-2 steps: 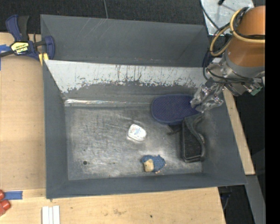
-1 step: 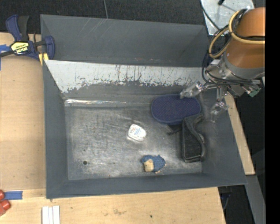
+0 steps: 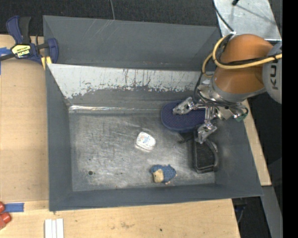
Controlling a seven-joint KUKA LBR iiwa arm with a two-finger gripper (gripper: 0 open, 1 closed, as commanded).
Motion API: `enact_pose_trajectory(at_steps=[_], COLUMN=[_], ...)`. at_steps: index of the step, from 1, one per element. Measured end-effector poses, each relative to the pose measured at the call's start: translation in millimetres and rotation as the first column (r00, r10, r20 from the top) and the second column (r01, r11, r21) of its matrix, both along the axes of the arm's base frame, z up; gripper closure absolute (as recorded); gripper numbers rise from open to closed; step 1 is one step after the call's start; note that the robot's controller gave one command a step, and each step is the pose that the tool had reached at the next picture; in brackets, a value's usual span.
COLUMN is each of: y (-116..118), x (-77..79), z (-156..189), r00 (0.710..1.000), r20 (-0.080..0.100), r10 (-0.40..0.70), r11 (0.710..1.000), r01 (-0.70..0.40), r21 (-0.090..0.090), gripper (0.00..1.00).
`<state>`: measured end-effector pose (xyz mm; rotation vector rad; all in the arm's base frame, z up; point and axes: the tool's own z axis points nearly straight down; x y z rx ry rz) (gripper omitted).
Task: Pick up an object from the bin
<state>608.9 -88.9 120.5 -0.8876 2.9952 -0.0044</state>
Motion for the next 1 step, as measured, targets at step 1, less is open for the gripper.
enact_pose_trajectory(at_steps=[1], y=[14.0], x=[19.8], z=[-12.0], r00=[0.931], r20=[-0.02], r10=[0.364], r11=[0.931], r01=[-0.364], r21=[0.019], gripper=[0.0])
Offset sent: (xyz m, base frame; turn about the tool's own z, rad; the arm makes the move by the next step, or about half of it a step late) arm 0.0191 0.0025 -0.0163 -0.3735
